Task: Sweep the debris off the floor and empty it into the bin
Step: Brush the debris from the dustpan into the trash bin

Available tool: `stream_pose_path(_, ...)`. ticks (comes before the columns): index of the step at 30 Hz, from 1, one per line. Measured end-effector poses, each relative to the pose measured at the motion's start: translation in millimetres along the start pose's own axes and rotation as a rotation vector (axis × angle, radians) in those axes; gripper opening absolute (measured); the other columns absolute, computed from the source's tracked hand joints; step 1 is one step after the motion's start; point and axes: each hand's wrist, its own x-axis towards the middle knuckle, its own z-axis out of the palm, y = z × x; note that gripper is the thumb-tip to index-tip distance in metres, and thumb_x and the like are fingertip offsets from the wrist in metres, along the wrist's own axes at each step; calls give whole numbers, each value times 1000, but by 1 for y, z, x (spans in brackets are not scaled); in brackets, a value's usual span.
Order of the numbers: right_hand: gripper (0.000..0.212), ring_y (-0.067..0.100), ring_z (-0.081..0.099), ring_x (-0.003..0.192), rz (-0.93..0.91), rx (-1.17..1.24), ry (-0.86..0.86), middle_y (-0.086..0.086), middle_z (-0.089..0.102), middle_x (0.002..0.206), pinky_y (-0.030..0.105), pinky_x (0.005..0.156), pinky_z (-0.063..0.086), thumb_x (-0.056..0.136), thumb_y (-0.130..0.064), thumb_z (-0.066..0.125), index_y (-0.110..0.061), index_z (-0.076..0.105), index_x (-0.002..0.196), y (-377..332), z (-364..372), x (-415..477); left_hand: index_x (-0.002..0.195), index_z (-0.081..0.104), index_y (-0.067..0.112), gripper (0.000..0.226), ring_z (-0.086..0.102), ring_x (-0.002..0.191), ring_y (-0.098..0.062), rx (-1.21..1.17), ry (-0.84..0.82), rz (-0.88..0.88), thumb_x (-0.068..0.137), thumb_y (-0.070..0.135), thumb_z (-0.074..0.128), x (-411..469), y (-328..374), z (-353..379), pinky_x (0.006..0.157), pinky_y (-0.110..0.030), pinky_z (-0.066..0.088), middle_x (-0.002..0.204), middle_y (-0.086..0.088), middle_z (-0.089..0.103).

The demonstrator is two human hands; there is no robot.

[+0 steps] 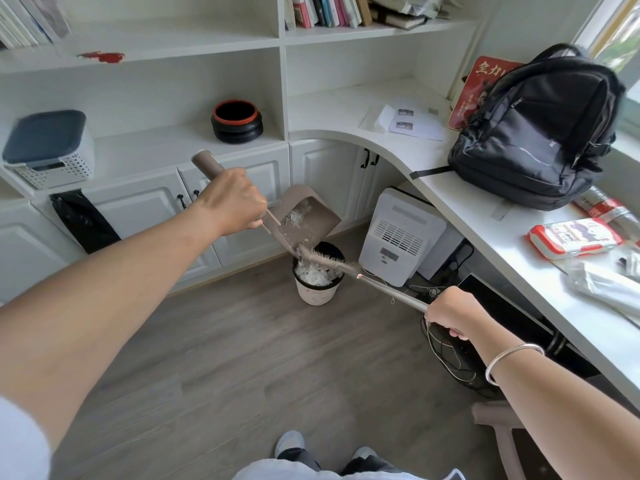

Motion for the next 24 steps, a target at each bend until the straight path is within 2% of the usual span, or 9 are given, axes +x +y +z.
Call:
stream_pose_path(4,18,22,54,46,-36,33,30,8,61,67,23,48,45,76,-16,54,-8,65,88,5,-10,0,73,61,26,38,67,75,-10,-17,-40,-4,96,51,42,4,6,-2,72,-24,38,77,9,72)
stream_pose_path(7,20,22,54,47,-42,50,43,8,61,65,22,48,43,76,-16,53,-8,67,87,9,-10,1,56,63,25,30,63,54,-10,58,-103,-12,80,44,64,5,17,-1,60,-24,33,55,9,66)
stream_pose_path(9,22,23,55,48,-40,65,47,8,62,67,23,48,44,74,-16,51,-7,67,88,10,-10,2,47,60,24,29,58,46,-10,99,-120,34,71,37,72,6,23,1,56,-24,29,47,9,62)
stream_pose_path(15,25,25,59,51,-44,77,61,7,64,69,24,51,47,70,-18,50,-11,68,86,19,-5,2,46,57,24,35,57,44,-13,86,-60,112,72,41,74,2,19,5,55,-24,33,46,6,61)
stream_pose_path(19,18,24,56,50,-61,138,56,7,63,67,25,50,46,75,-18,55,-16,71,83,21,-3,4,43,54,23,34,52,40,-14,66,-44,125,66,30,79,4,22,2,53,-26,27,43,4,58)
stream_pose_path(21,18,24,56,50,-83,129,66,6,62,65,26,50,47,75,-18,54,-17,71,81,18,-2,4,44,55,24,33,52,41,-14,59,-44,120,66,33,78,7,22,-1,53,-25,28,43,5,57)
stream_pose_path(24,20,25,60,57,-103,93,83,6,65,71,28,56,52,76,-24,55,-19,70,88,8,0,2,46,58,24,31,54,42,-14,58,-30,99,69,36,74,9,18,-4,54,-25,32,44,6,57)
